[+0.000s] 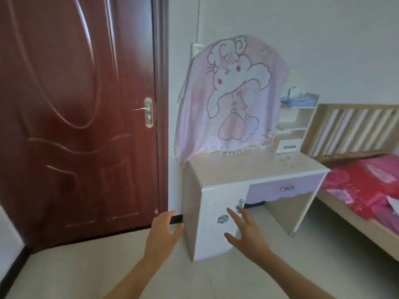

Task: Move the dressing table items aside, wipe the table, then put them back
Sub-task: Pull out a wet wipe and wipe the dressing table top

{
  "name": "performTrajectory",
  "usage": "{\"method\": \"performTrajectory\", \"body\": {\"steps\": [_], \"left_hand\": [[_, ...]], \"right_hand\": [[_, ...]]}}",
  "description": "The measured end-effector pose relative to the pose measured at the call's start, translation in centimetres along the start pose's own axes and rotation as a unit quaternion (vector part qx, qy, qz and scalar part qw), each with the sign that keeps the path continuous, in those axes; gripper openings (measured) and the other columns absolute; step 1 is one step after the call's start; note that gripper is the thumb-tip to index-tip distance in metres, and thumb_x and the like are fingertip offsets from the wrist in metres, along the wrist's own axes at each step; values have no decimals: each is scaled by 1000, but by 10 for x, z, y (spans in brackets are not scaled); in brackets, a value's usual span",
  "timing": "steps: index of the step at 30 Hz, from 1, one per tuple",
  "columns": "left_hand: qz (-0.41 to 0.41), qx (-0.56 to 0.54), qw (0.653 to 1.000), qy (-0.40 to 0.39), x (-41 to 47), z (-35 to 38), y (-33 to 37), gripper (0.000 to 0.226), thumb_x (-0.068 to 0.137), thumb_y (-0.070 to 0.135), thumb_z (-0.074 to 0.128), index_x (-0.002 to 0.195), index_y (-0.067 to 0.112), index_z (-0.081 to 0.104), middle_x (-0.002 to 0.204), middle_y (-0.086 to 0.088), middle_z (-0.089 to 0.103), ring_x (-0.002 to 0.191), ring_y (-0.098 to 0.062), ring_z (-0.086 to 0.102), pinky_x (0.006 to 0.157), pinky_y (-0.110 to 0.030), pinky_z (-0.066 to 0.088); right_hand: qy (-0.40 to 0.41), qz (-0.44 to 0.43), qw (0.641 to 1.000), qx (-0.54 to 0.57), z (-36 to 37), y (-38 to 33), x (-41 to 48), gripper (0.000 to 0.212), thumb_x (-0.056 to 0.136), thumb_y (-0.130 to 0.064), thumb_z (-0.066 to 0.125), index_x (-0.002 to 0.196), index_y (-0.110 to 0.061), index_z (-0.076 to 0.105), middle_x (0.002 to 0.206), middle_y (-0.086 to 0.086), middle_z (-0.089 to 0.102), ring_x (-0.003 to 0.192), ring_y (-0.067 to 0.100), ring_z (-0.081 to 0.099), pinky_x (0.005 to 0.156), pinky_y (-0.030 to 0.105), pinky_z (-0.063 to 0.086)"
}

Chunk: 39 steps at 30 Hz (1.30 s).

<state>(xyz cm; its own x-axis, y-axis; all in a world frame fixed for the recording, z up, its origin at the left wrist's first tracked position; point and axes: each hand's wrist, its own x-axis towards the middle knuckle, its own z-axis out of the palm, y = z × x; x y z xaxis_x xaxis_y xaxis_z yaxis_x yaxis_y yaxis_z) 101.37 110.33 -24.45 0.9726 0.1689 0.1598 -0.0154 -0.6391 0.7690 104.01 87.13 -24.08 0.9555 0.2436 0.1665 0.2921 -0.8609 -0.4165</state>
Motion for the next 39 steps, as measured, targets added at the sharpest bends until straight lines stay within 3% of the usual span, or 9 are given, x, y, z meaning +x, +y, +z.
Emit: {"method": "performTrajectory", "body": {"steps": [2, 4, 6, 10, 15, 22, 27, 34, 39], "left_hand": [[18, -4, 1000, -25, 11, 24, 17, 60, 80, 49, 51, 126, 9, 52, 127, -3, 53, 123, -19, 42, 93, -14, 23], [43, -9, 998, -47, 22, 45, 30, 80, 65, 63, 36, 123, 12, 54, 120, 3, 54, 120, -18, 44, 91, -15, 26], [64, -8, 996, -60, 37, 64, 39, 80, 64, 64, 34, 122, 13, 55, 116, 7, 53, 118, -18, 45, 90, -19, 30], [115, -12, 992, -45, 81, 89, 59, 41, 88, 29, 59, 125, 12, 52, 124, 2, 53, 119, -18, 41, 91, -18, 30], [174, -29, 983, -40, 155, 107, 82, 40, 89, 22, 58, 127, 12, 50, 130, 1, 51, 123, -18, 39, 96, -20, 32], [231, -69, 968, -64, 282, 142, 143, 38, 88, 18, 60, 124, 8, 53, 127, -6, 55, 121, -23, 43, 98, -28, 35], [198, -97, 972, -76, 298, 178, 145, 37, 89, 19, 58, 125, 9, 52, 129, -5, 54, 123, -23, 41, 97, -31, 37], [239, -92, 959, -118, 329, 258, 191, 36, 89, 19, 58, 124, 10, 53, 129, -1, 54, 123, -20, 41, 94, -24, 36], [263, -89, 955, -104, 364, 312, 251, 38, 90, 19, 57, 126, 11, 51, 130, -2, 53, 125, -20, 41, 98, -29, 37]], "right_hand": [[16, 27, 999, 5, -14, 29, -10, 69, 77, -43, 55, 141, -31, 33, 148, 13, 30, 134, 27, 35, 100, 34, 37], [44, 64, 997, 8, -23, 56, -13, 64, 75, -37, 61, 136, -28, 41, 141, 18, 39, 128, 35, 42, 96, 40, 41], [80, 79, 994, -10, -33, 75, -10, 64, 75, -36, 63, 134, -24, 44, 137, 19, 44, 123, 37, 47, 93, 41, 44], [66, 105, 991, -44, -49, 97, 13, 65, 89, -40, 54, 144, -28, 22, 152, 3, 19, 140, 20, 22, 106, 30, 32], [130, 110, 983, -63, -77, 117, 59, 62, 85, -34, 62, 140, -25, 36, 147, 10, 31, 133, 30, 34, 102, 39, 38], [198, 190, 956, -106, -142, 164, 138, 61, 89, -35, 57, 142, -26, 29, 150, 3, 27, 138, 19, 25, 108, 30, 30], [161, 202, 958, -121, -132, 192, 138, 60, 87, -32, 60, 140, -27, 34, 146, 1, 35, 135, 19, 30, 107, 31, 31], [209, 212, 947, -116, -154, 270, 156, 48, 86, -26, 62, 131, -16, 50, 129, 1, 54, 124, 21, 42, 99, 28, 35], [217, 176, 949, -149, -186, 343, 177, 45, 84, -31, 62, 126, -16, 56, 122, 5, 60, 119, 25, 49, 96, 38, 41]]}}
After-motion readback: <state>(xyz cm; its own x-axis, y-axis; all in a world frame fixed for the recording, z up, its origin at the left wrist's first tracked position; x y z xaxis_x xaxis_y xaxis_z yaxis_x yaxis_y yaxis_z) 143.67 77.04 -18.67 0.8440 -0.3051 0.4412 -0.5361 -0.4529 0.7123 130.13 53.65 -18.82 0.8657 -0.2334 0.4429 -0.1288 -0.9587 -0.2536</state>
